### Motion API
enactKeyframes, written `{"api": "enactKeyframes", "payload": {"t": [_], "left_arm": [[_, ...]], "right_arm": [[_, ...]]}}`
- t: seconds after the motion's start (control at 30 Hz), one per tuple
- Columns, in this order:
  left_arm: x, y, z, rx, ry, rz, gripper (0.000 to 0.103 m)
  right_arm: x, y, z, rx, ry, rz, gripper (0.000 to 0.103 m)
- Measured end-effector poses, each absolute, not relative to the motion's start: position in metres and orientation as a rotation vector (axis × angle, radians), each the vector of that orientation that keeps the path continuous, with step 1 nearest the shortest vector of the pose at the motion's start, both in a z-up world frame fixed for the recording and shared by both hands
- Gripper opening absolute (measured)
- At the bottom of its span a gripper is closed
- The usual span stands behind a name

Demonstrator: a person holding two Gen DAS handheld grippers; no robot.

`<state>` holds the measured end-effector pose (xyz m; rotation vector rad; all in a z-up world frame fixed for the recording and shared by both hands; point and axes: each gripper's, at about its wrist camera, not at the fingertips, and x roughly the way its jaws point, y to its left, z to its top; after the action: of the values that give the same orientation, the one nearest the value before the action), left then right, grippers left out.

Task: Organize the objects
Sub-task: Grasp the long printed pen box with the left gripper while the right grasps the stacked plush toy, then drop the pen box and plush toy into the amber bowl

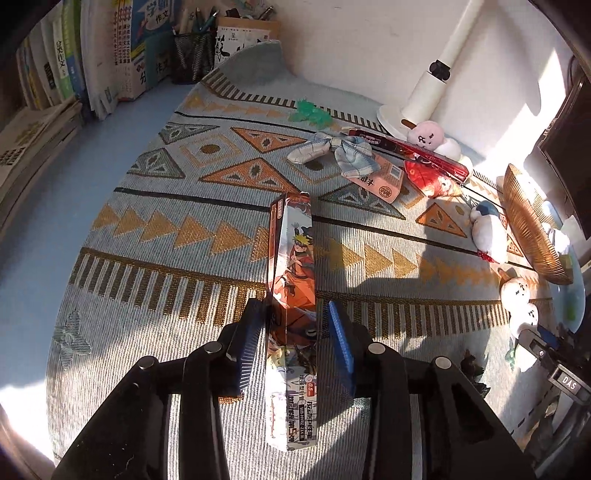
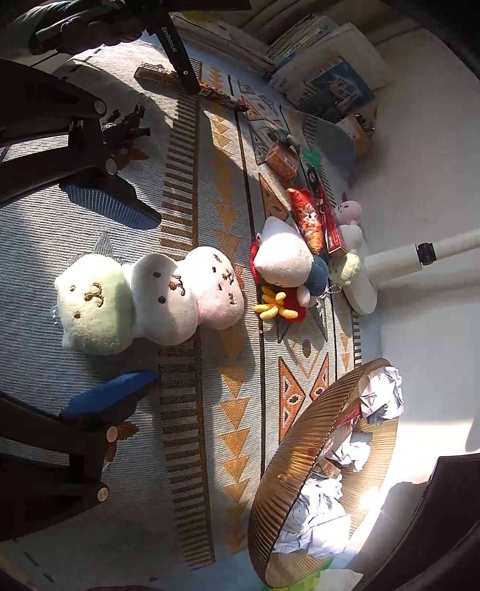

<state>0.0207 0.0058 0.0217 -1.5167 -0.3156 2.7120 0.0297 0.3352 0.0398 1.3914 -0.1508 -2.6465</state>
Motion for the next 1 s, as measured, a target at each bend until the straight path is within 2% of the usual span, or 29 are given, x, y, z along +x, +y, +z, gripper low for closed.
{"api": "enactKeyframes", "payload": {"t": [0.1,0.17,0.2,0.27,0.4,0.57,0.8,0.9,1.0], "left_arm": [[0.019,0.011,0.02,-1.501,-0.266,2.756,0.034],[0.018,0.013,0.02,-1.499,-0.232,2.782,0.026],[0.019,0.014,0.019,-1.501,-0.22,2.801,0.022],[0.019,0.011,0.018,-1.493,-0.251,2.804,0.022],[0.02,0.012,0.021,-1.487,-0.25,2.795,0.021],[0.027,0.032,0.046,-1.398,-0.151,2.803,0.021],[0.008,0.109,0.123,-1.163,0.076,2.748,0.021],[-0.009,0.158,0.159,-1.047,0.07,2.659,0.021],[-0.031,0.21,0.181,-0.988,0.009,2.528,0.021]], "right_arm": [[0.022,0.328,0.042,1.388,-0.054,-2.671,0.078],[0.019,0.323,0.039,1.401,-0.012,-2.663,0.075],[0.018,0.322,0.036,1.412,0.001,-2.663,0.065],[0.017,0.318,0.027,1.454,0.033,-2.65,0.048],[0.028,0.318,0.028,1.408,0.025,-2.673,0.046],[0.04,0.334,0.051,1.335,-0.061,-2.7,0.046],[0.049,0.395,0.154,1.063,-0.096,-2.962,0.046],[0.045,0.432,0.203,0.923,-0.176,-3.093,0.046],[0.036,0.459,0.228,0.84,-0.236,-3.168,0.046]]}}
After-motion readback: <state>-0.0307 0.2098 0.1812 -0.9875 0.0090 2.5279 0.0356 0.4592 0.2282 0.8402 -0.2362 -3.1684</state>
